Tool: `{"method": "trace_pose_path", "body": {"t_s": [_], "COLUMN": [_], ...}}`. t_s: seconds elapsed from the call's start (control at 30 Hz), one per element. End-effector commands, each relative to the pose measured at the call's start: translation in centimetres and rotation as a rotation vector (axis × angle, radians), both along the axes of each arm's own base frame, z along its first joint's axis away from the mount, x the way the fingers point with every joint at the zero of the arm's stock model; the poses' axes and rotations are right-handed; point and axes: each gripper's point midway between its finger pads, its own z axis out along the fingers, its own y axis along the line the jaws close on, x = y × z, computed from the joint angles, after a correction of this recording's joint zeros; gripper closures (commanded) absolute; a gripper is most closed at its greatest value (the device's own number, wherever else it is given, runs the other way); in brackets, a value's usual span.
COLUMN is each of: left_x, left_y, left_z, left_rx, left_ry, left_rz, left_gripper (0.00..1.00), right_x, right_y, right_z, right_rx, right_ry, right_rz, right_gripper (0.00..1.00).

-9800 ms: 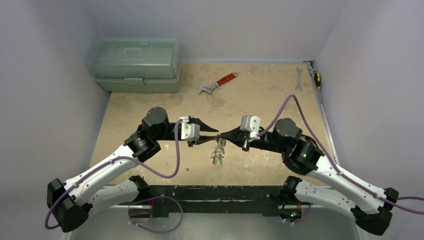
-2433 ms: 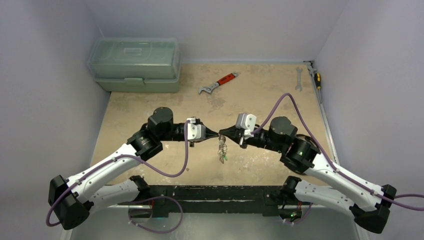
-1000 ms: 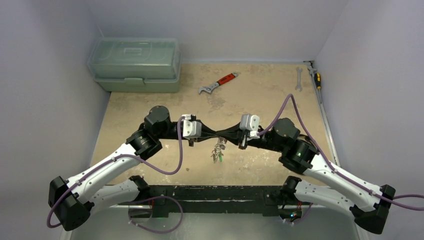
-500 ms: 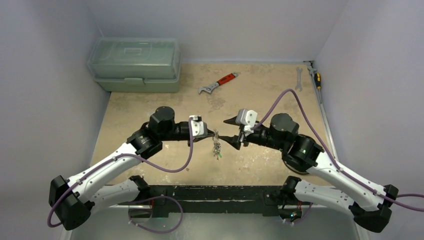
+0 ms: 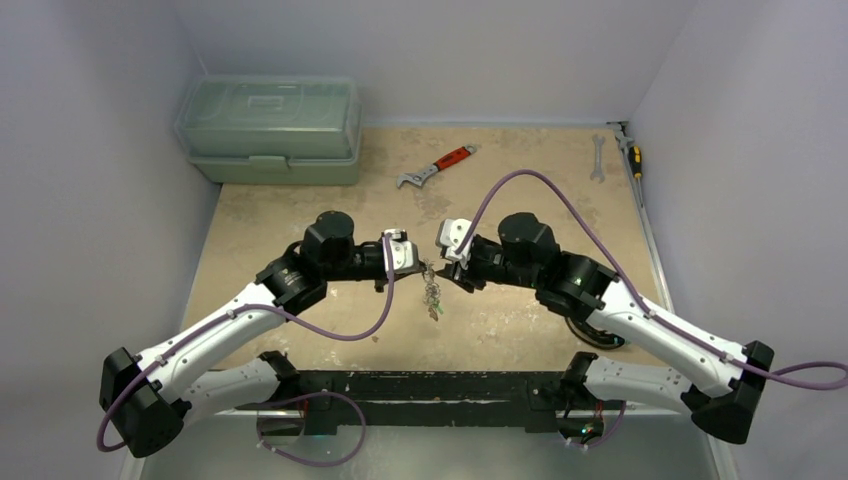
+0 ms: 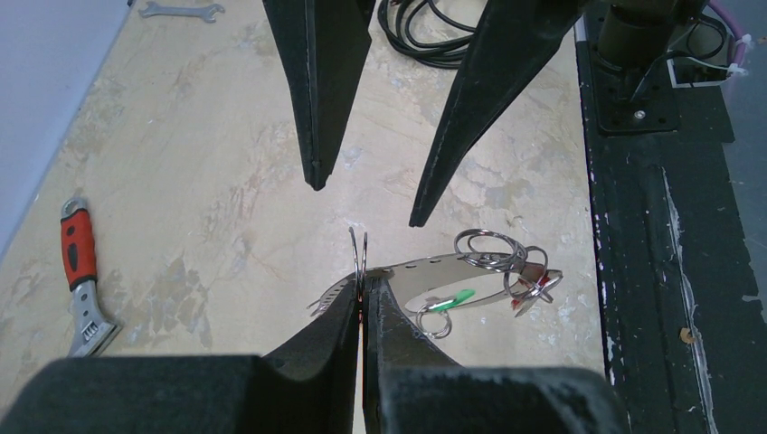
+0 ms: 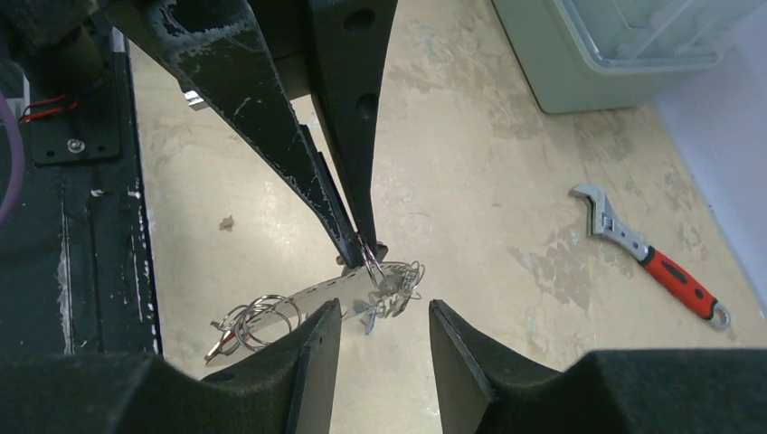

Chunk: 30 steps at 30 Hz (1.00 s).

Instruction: Put the keys on the keyring

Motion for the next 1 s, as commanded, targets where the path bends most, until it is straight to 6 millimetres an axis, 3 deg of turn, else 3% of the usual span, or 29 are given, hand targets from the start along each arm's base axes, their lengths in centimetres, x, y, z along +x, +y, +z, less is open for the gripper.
{"method": "trace_pose_path", "body": {"t_s": [0.0, 0.5, 0.97], "left_x": [0.4, 0.2, 0.3], "left_y": [-0.6, -0.6, -0.6], "left_z": [3.7, 4.0, 4.0], "left_rx": [-0.075, -0.09, -0.091], "left_ry": [-0.082, -0.079, -0.08], "left_rz": [-0.015, -0.02, -0.011], "left_gripper": [1.0, 1.0, 1.0], "right_x": [0.4, 0.3, -0.3], "right_y": [1.0, 2.2, 2.6], "right_z": [3.1, 2.8, 1.1], "right_rx": [0.062, 0.09, 0.06], "right_ry": [-0.074, -0.061, -0.016], "right_rz": [0.024, 0.059, 0.102], "right_gripper": [0.57, 0.73, 0.7]}}
